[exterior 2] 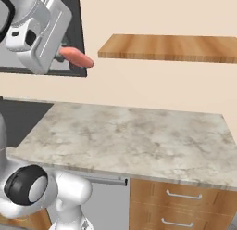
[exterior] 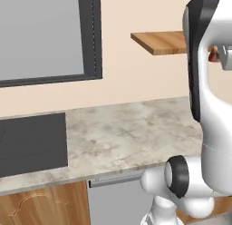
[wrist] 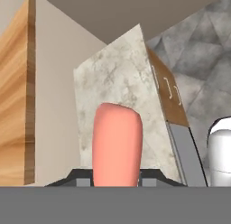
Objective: Pick up the sponge and bar soap from the sink, and place them back in the shelves.
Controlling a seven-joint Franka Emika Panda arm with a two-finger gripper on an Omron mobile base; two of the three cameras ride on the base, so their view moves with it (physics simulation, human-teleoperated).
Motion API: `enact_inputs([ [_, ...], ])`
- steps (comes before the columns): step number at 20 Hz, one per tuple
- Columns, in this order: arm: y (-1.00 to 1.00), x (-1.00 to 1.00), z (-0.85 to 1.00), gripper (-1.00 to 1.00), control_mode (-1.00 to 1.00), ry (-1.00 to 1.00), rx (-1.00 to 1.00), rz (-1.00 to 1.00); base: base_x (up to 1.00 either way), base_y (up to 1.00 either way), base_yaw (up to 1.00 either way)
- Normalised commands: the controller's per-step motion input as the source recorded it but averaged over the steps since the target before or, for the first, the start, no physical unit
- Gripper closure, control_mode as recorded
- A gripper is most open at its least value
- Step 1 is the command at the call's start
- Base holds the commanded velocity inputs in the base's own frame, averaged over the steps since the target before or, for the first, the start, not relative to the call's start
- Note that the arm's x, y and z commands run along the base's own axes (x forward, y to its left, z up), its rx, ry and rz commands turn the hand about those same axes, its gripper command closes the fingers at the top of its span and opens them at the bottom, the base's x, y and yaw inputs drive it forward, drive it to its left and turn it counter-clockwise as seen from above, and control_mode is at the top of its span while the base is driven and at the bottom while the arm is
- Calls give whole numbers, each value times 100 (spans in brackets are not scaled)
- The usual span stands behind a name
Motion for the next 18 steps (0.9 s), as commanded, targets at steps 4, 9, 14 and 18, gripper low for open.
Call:
enact_inputs([
  [4,-6,68,53,100,-100,1,0,-1,0,0,0],
  [9,-10,88,0,100,-100,0,0,0,0,0,0],
  [14,-2,82,-20,100,-100,-1,0,0,0,0,0],
  [18,-3,70,-40,100,-100,-6,-1,0,0,0,0],
])
